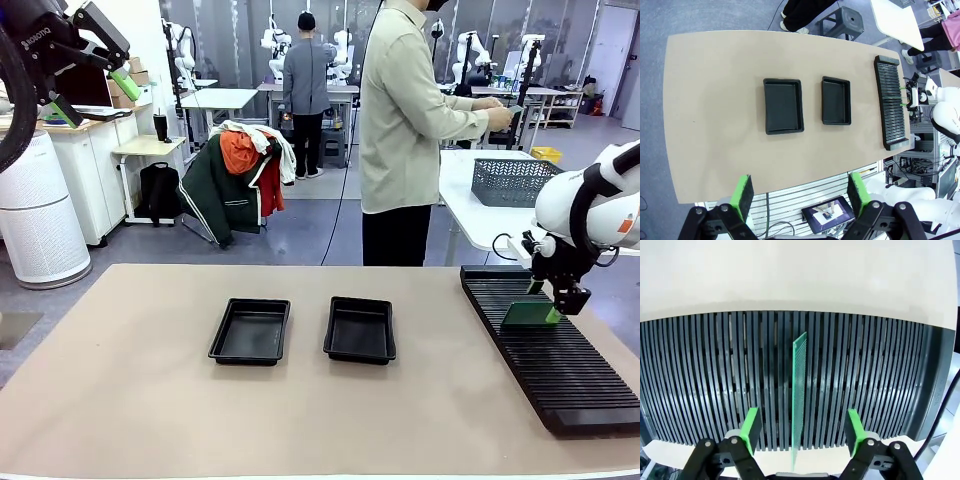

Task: Inspect and transfer BCBs to ESD trays.
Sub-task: Pick up the Blank PCB from the PCB Rack and place it in the left ESD tray.

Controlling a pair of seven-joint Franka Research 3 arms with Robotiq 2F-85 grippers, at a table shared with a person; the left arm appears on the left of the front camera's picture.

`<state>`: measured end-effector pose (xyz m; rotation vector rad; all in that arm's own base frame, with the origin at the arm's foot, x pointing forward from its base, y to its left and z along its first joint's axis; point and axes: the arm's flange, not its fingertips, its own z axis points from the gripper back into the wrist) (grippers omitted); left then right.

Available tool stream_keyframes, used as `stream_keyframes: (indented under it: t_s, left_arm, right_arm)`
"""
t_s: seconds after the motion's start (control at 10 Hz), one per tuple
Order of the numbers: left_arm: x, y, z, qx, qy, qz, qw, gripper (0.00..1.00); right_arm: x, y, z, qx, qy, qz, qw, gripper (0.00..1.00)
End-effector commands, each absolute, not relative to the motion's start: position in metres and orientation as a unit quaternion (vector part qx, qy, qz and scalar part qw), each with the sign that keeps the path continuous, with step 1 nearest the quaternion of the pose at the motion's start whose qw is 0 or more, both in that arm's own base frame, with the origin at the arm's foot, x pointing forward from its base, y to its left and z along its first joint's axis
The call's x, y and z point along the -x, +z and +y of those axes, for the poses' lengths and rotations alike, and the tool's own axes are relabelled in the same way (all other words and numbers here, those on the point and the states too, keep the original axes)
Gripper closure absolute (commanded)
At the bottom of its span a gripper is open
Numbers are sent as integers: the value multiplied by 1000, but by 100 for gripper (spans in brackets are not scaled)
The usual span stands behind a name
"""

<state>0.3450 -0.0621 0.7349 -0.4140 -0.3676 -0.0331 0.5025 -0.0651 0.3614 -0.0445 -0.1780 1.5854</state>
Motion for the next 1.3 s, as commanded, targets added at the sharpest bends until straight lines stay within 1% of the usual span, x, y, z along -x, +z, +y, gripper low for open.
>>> stream_keyframes:
  t_s: [0.0,0.1,0.2,0.3,0.4,0.5,0.6,0.7,0.8,0.9,1.0,1.1,1.2]
  left_arm:
    - [-346,736,-60,199,-18,-176,964,0]
    - [-346,736,-60,199,-18,-176,964,0]
    - [-346,736,-60,199,-18,-176,964,0]
    - [-346,736,-60,199,-18,-176,964,0]
    - [-346,736,-60,199,-18,-176,964,0]
    - [-346,736,-60,199,-18,-176,964,0]
    - [-346,736,-60,199,-18,-176,964,0]
    - [-346,736,-60,199,-18,-176,964,0]
    - [-346,736,-60,199,-18,-176,964,0]
    - [-346,736,-60,199,-18,-176,964,0]
    - [-346,736,-60,199,-18,-176,964,0]
    - [-346,736,-60,199,-18,-176,964,0]
    - [-346,736,-60,199,-18,-176,964,0]
  right_arm:
    - [-495,357,-64,34,716,-88,691,16]
    - [-495,356,-62,36,716,-89,691,27]
    - [-496,355,-60,42,715,-86,693,22]
    - [-496,353,-59,44,713,-88,694,33]
    - [-496,352,-58,52,711,-84,696,28]
    - [-496,351,-59,52,710,-83,697,39]
    - [-496,352,-59,56,709,-77,699,34]
    - [-496,352,-58,56,710,-75,698,45]
    - [-496,354,-55,61,712,-73,695,40]
    - [-496,354,-54,63,713,-69,695,52]
    - [-497,354,-53,64,713,-66,696,46]
    - [-497,355,-53,68,711,-65,697,58]
    - [-498,356,-53,68,711,-65,697,52]
